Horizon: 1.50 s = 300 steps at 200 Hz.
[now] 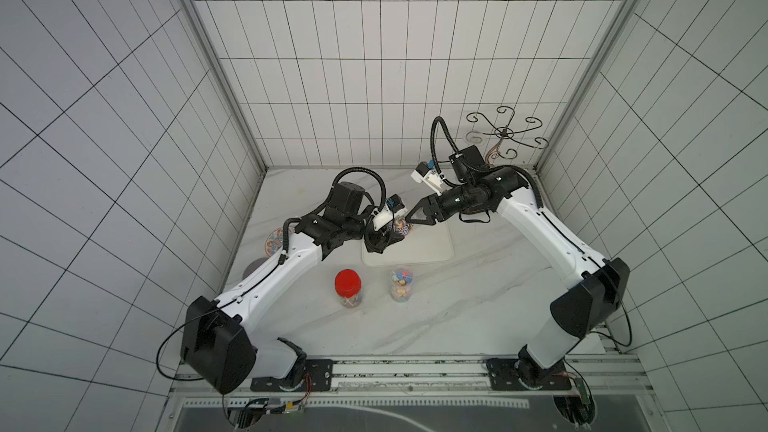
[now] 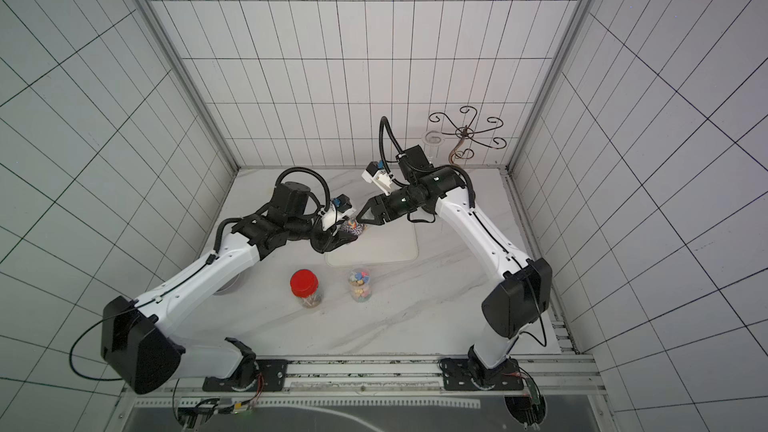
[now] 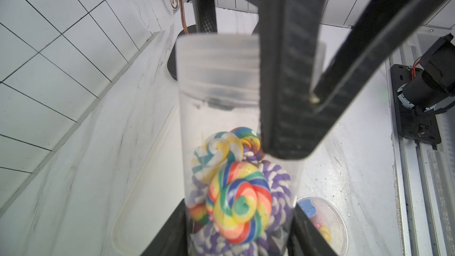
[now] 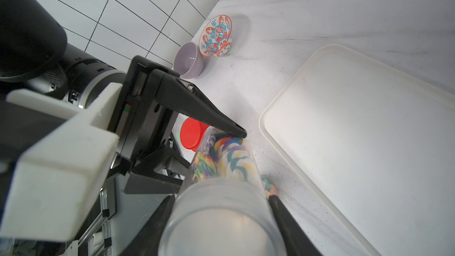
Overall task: Pour the candies out of the jar
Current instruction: Pick up the jar from the center of the board, then unscrew the lid from the jar.
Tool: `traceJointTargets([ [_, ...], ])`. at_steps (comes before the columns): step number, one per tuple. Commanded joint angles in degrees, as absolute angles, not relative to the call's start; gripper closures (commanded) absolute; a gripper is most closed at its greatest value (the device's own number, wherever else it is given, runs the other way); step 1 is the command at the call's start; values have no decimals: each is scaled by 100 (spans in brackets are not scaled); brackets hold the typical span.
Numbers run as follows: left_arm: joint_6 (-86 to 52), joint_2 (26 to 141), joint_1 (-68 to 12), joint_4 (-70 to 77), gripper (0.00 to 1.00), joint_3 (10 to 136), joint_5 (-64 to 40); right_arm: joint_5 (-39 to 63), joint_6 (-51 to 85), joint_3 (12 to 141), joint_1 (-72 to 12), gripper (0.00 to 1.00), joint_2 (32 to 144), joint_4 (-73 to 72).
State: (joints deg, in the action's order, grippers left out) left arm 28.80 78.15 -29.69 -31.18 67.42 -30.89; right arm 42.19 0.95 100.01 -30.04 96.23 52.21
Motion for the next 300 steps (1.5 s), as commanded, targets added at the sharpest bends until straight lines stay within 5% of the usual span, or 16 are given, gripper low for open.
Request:
traceJointTargets([
  [1,2848,7789,-2968,-3120,55,6796,-2998,4456,-62,10639,-3060,62,9604,5317],
  [77,2735,7469,-2971,-3020,60,6586,-2517,4438,-4,10540,-3054,24,9524,5156],
  [192,3153,6809,-3289,-3377,59,6398,281,5191,1355,9488,-2142,23,9131,3964],
  [300,3562,6320,-4082,-2761,59,5590,2113,5423,2338,9157,-2369,20,9647,3783],
])
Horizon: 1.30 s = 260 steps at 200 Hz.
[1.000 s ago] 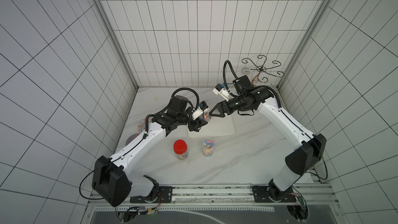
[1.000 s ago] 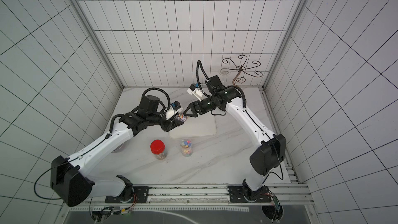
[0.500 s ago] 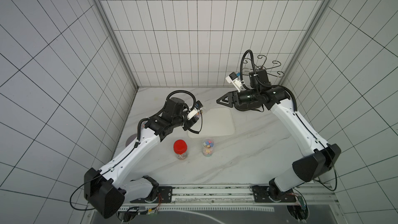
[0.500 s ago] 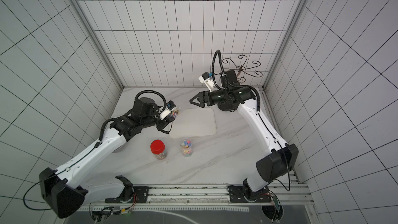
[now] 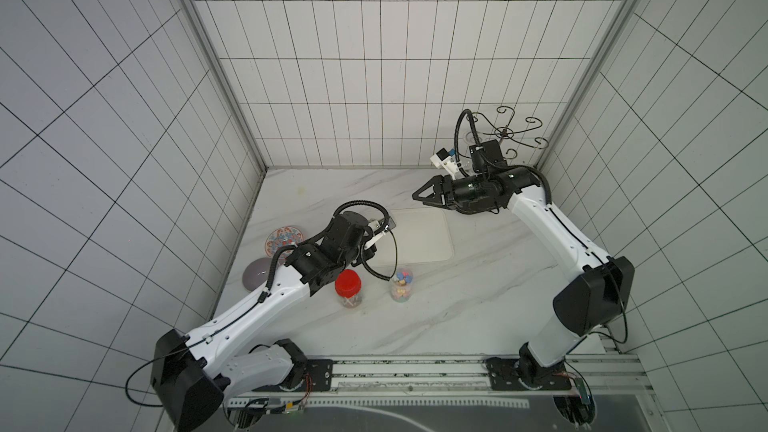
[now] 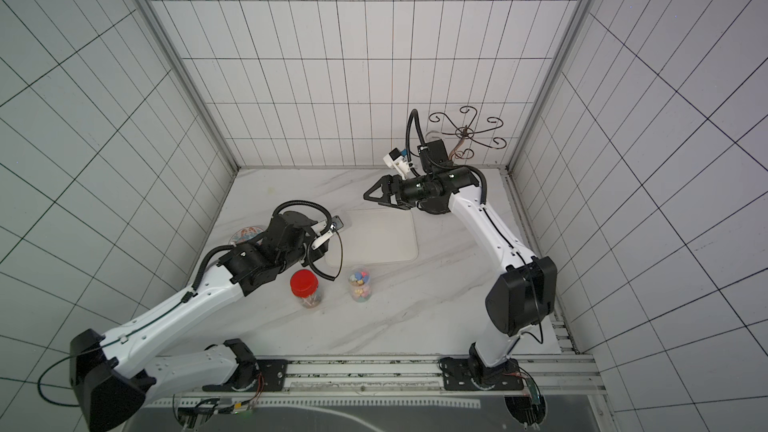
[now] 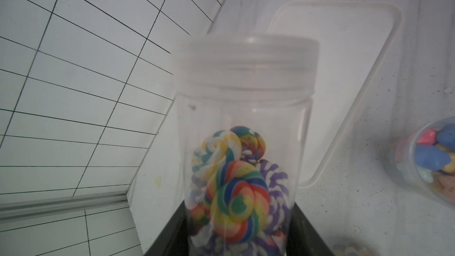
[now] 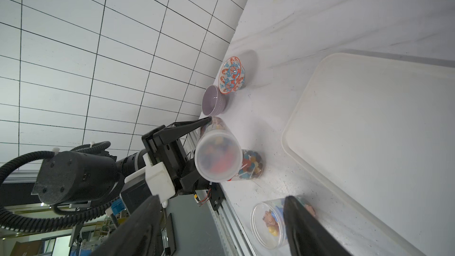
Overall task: Pour the candies out of the jar
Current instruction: Unscrew the lid from the jar.
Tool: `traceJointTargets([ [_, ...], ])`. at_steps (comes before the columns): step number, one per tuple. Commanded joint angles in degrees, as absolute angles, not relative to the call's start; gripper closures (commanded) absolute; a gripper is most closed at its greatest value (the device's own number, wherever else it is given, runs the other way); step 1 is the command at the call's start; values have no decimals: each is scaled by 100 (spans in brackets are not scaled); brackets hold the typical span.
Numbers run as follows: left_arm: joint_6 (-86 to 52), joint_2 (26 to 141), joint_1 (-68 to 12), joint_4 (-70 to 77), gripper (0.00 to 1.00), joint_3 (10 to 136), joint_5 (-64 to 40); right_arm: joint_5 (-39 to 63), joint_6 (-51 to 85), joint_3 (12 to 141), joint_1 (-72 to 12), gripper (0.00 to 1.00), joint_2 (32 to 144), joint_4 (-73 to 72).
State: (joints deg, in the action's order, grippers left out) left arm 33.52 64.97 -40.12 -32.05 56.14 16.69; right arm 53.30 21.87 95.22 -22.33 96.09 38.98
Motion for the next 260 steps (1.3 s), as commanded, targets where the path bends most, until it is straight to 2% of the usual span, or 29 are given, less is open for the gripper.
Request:
traceJointTargets([
  [1,3565,6320,-4085,-2760,59,5590,2116,5423,2342,9149,-2371,20,9649,3777],
  [75,3598,6333,-4145,-2716,59,5612,2109,5476,2797,8356,-2553,23,9412,2895],
  [179,3536,6328,-4165,-2481,59,5417,1960,5243,2414,8108,-2588,27,9358,2962],
  [205,3449,6328,-4166,-2407,59,5326,1973,5203,2342,8114,-2586,32,9377,2966],
  [260,3255,6255,-4165,-2191,59,5123,1916,5279,2165,8396,-2601,30,9439,3217],
])
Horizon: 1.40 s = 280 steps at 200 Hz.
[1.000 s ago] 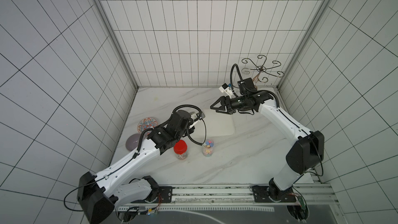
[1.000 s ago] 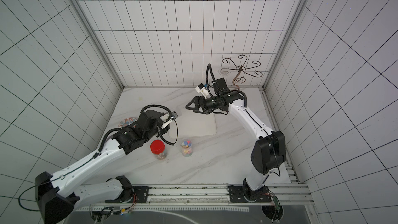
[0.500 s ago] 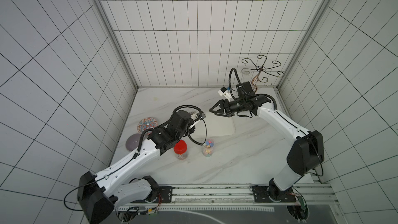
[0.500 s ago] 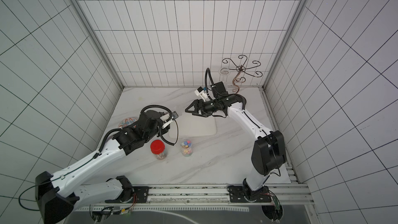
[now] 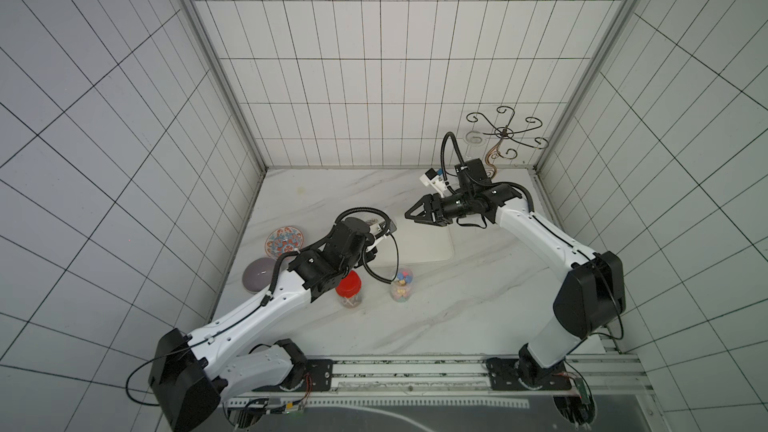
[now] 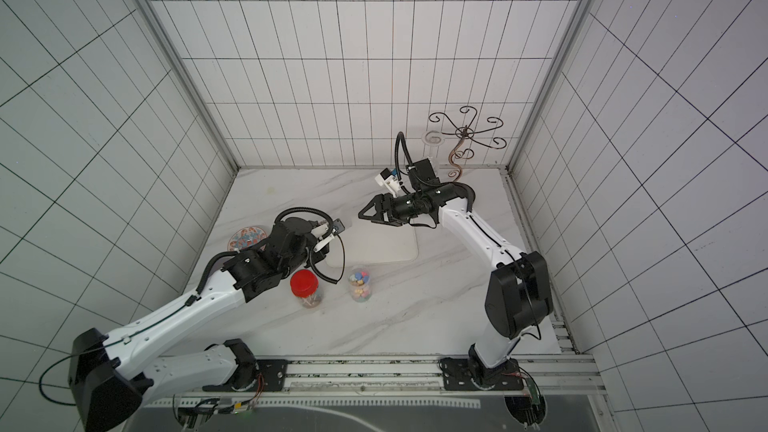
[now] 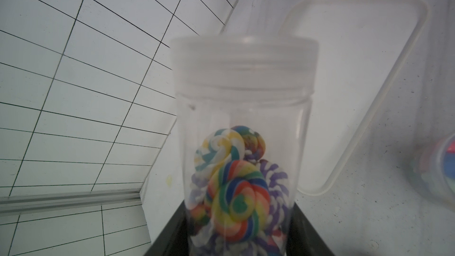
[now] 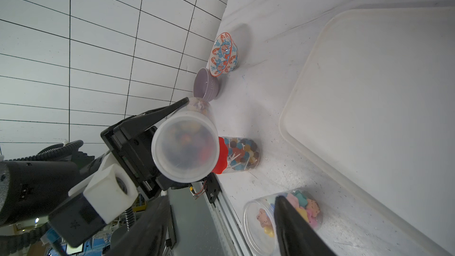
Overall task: Pour the candies out of the jar
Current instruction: Unscrew the lid from the jar.
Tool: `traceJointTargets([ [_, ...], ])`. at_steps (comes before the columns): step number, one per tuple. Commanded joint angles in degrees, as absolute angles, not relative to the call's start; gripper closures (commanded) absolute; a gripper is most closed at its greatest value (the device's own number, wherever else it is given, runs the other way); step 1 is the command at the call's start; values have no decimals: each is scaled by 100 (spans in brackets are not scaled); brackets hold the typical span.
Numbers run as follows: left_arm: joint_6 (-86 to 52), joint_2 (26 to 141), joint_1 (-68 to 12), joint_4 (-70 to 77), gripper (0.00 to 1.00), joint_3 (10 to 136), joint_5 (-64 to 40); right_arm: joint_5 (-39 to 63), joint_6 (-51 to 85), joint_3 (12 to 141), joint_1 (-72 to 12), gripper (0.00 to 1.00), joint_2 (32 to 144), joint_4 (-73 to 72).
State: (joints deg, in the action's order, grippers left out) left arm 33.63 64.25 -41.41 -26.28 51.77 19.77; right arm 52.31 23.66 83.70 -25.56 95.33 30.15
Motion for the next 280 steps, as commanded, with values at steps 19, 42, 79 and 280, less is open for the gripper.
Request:
traceJointTargets([
  [19,3239,6205,-4164,-2118,59,5069,1925,5339,2148,8522,-2600,29,9522,3320],
  [42,3226,6170,-4166,-2118,59,5049,1891,5324,2180,8620,-2601,28,9545,3340],
  [79,3159,6082,-4162,-2127,58,5049,1713,5216,1880,9079,-2599,22,9721,3739],
  [280,2977,6486,-4189,-2645,55,5555,1190,5247,1325,10438,-2940,19,10494,4614],
])
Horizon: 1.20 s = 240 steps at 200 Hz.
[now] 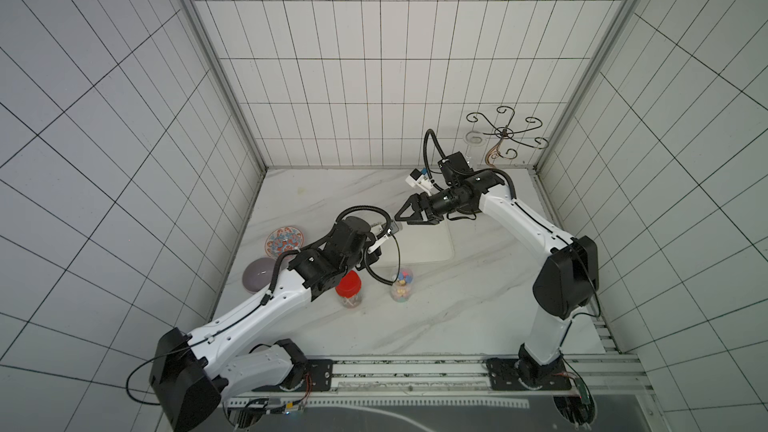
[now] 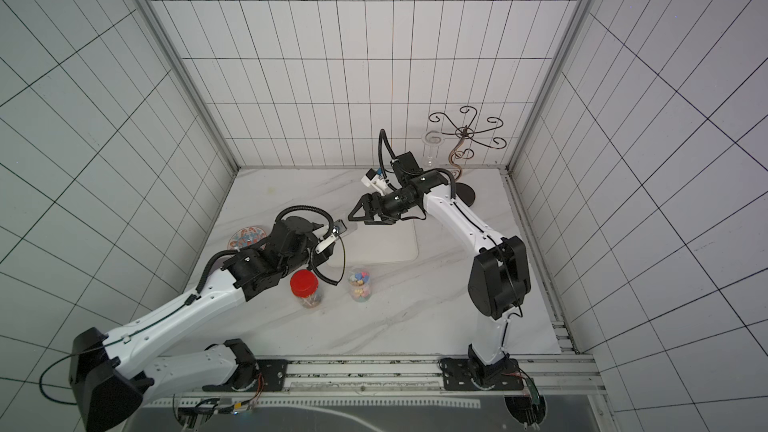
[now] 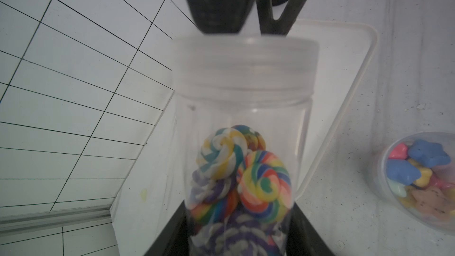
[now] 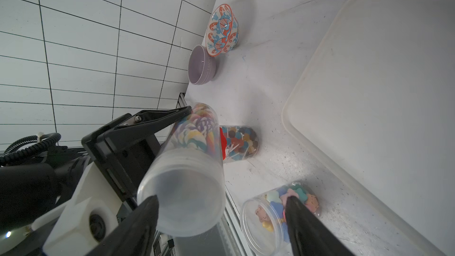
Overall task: Pour the candies out of the jar
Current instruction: Unscrew the lid from the jar.
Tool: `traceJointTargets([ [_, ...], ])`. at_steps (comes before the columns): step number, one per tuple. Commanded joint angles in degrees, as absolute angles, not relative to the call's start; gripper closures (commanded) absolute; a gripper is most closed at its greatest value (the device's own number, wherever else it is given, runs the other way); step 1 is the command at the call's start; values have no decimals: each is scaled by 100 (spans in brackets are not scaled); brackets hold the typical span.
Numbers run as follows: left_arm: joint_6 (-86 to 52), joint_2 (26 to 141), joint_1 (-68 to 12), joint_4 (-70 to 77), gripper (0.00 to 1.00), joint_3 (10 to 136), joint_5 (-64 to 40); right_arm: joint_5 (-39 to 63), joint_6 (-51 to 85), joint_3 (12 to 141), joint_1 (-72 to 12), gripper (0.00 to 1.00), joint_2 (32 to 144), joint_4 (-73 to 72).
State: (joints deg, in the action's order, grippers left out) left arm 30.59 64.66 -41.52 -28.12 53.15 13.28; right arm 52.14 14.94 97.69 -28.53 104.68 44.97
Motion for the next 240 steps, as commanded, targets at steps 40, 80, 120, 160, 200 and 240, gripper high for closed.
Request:
traceJointTargets([
  [40,2931,6521,-4219,-2672,55,5537,1166,5264,1375,10608,-2974,19,10529,4588],
  [80,2927,6515,-4226,-2672,55,5542,1171,5186,1372,10578,-3023,20,10581,4660],
  [120,2927,6504,-4227,-2676,54,5537,1201,5067,1329,10521,-3049,24,10556,4753],
  [160,2887,6490,-4228,-2672,54,5521,1221,5037,1274,10399,-3067,23,10478,4817],
  [200,2863,6528,-4232,-2672,54,5533,1231,5036,1270,10345,-3068,29,10437,4821],
  [240,2851,6547,-4232,-2672,54,5520,1272,5030,1283,10336,-3085,30,10450,4834],
])
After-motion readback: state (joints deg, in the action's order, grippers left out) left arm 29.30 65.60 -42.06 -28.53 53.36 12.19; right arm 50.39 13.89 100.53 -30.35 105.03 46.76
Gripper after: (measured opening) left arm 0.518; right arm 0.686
